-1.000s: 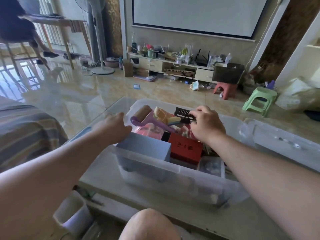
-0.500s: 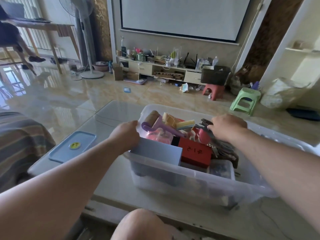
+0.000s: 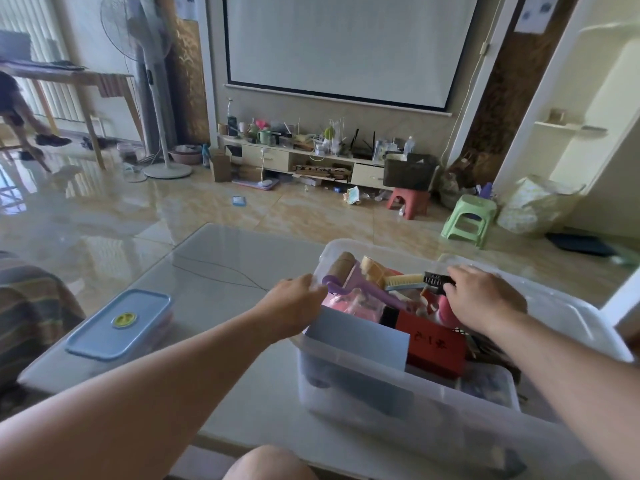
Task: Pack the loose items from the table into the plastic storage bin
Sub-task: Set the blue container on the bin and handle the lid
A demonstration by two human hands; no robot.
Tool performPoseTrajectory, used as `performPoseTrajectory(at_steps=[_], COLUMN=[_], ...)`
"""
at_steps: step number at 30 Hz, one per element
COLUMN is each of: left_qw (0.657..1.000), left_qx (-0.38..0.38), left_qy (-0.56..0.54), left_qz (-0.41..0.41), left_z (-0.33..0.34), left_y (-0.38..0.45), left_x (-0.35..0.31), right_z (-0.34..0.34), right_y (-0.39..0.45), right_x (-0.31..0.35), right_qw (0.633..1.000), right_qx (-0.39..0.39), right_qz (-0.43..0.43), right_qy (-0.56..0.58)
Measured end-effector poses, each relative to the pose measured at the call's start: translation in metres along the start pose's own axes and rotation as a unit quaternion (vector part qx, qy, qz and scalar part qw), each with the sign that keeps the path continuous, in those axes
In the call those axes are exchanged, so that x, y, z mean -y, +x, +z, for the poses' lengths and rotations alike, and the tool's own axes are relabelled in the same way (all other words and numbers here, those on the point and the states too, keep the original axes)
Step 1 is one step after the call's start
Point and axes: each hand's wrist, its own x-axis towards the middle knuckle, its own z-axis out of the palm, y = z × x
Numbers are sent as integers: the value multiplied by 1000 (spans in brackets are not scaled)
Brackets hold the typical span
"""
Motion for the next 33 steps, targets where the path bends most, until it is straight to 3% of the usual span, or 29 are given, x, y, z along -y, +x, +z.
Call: performPoseTrajectory(at_steps=[3, 6, 11, 14, 18, 21, 27, 30, 33], left_qw=[998, 990, 950, 927, 920, 935, 957, 989, 994], left_qx=[6, -59, -99, -115, -98, -67, -134, -38, 49], left_qy=[44, 126, 236, 217, 183, 135, 48, 60, 87], left_qz=[32, 3, -179, -284, -333, -321, -255, -128, -54], left_z=[-21, -47, -82, -89, -83, -75, -69, -83, -88], left_y=[-21, -30, -60, -74, -80, -76, -59, -57, -61], left_x=[27, 91, 205, 252, 277, 282, 306, 311, 311], right_z=[-12, -32, -46, -45, -32, -9, 46, 70, 89], right_y=[-8, -22, -38, -50, -70, -78, -72, -65, -62], right_x=[16, 58, 171, 254, 346, 389, 412, 409, 403], right_qw=[999, 994, 960, 930, 921, 922, 925, 925, 905], right_qx=[-27, -35, -47, -39, 51, 142, 221, 239, 292], right_qz=[-38, -104, -249, -325, -354, -330, -293, -278, -300], right_qy=[1, 21, 123, 166, 154, 142, 102, 100, 69])
